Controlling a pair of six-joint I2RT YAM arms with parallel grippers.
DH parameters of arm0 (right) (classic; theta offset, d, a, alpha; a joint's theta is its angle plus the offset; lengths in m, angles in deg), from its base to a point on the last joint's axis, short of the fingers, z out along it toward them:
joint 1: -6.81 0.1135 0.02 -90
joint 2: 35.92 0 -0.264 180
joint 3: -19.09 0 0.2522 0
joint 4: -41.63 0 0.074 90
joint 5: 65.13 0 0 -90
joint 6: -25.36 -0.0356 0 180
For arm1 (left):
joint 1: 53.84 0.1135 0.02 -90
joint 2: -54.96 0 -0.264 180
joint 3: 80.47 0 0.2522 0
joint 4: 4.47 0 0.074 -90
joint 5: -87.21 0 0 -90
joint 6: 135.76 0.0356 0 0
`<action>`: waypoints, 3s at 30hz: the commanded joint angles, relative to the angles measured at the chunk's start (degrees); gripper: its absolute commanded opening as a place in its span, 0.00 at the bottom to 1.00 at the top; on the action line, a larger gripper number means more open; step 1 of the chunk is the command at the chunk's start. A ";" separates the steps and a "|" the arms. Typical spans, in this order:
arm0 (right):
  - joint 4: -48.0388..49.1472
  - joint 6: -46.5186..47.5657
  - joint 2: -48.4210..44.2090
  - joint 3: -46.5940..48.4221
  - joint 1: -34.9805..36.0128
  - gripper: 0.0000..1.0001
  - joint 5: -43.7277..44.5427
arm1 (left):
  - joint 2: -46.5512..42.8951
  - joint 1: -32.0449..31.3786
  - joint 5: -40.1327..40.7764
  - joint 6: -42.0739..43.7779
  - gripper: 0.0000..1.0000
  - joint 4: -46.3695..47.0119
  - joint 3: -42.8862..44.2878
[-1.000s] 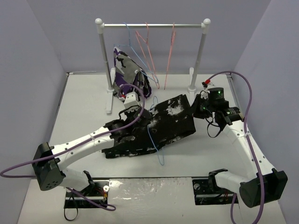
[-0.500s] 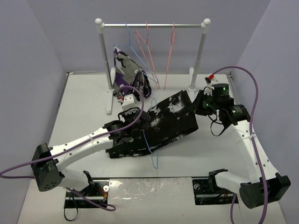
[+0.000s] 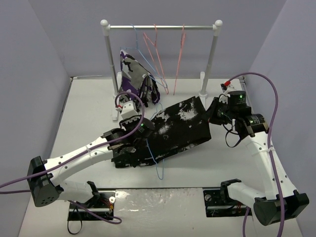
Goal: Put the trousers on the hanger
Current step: Place the trousers on the hanger, then place the hanger at the clothesline.
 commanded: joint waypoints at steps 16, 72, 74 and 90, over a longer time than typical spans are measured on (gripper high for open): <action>3.45 -6.06 -10.91 -4.56 -0.98 0.00 5.88 | 4.05 1.33 8.55 -6.41 0.00 -12.04 9.72; 12.40 -2.58 -4.86 2.30 13.19 0.65 10.95 | 12.03 0.30 -9.94 30.46 0.00 -15.06 53.30; 14.75 -4.42 -6.09 1.68 13.65 0.65 8.83 | 12.60 0.17 -8.03 29.52 0.00 -13.44 52.52; 27.52 -0.68 -2.74 -2.32 30.68 0.68 13.19 | 24.72 1.07 -5.21 29.61 0.00 -9.03 57.83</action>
